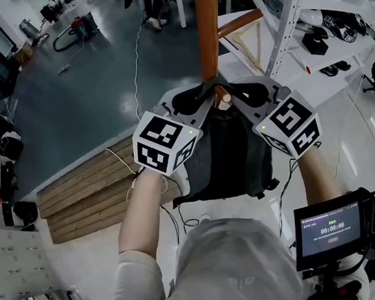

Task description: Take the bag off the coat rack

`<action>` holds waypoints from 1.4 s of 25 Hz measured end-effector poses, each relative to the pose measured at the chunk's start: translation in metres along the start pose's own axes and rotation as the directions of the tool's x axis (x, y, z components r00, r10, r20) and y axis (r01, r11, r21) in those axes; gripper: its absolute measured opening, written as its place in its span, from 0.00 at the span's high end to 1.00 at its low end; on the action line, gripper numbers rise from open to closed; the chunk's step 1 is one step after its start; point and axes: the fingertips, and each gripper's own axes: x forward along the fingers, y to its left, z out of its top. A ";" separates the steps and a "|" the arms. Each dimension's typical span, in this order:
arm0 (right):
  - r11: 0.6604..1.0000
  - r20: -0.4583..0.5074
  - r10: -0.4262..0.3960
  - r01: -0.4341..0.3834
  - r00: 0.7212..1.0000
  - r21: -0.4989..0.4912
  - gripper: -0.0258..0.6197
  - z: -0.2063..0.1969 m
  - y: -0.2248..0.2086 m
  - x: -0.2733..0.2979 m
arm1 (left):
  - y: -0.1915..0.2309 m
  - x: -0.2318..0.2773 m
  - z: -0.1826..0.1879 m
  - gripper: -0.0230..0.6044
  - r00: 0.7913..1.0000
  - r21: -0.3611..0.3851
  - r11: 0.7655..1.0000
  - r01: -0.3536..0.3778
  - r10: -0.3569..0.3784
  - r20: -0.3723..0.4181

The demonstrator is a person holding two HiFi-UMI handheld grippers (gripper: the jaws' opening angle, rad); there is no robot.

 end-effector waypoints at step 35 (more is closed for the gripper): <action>0.997 0.168 -0.076 0.071 0.983 0.033 0.89 0.049 0.019 -0.109 | -0.080 -0.044 0.071 0.89 0.999 0.142 0.989 0.041 -0.040 -0.009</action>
